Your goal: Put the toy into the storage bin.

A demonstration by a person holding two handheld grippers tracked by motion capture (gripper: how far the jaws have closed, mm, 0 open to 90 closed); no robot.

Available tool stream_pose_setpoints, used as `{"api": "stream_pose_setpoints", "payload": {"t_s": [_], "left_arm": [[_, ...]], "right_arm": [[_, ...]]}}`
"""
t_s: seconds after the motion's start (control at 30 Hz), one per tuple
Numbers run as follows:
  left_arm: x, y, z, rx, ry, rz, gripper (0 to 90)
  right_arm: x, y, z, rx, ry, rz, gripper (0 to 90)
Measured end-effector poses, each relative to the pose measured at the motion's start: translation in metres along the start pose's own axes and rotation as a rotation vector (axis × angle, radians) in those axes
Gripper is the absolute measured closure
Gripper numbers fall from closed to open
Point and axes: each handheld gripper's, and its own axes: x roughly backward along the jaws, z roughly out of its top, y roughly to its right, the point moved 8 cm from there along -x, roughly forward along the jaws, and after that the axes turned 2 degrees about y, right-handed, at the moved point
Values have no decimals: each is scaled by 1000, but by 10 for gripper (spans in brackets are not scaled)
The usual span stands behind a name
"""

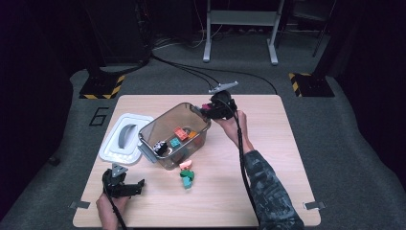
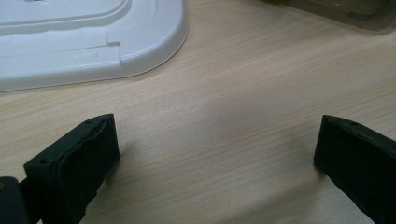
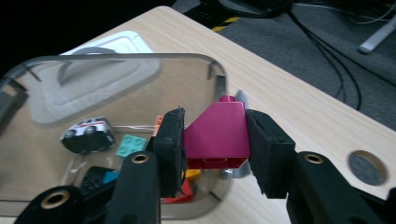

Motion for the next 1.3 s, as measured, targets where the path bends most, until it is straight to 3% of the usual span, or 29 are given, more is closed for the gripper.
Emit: {"api": "stream_pose_setpoints", "payload": {"t_s": [0.27,0.63,1.13,1.3], "left_arm": [[0,0,0,0,0,0,0],[0,0,0,0,0,0,0],[0,0,0,0,0,0,0],[0,0,0,0,0,0,0]], "right_arm": [[-16,-29,-6,20,-41,54,589],[-32,-49,-28,27,-118,92,588],[-28,-53,-40,20,-136,106,575],[-25,-51,-41,16,-128,106,454]]}}
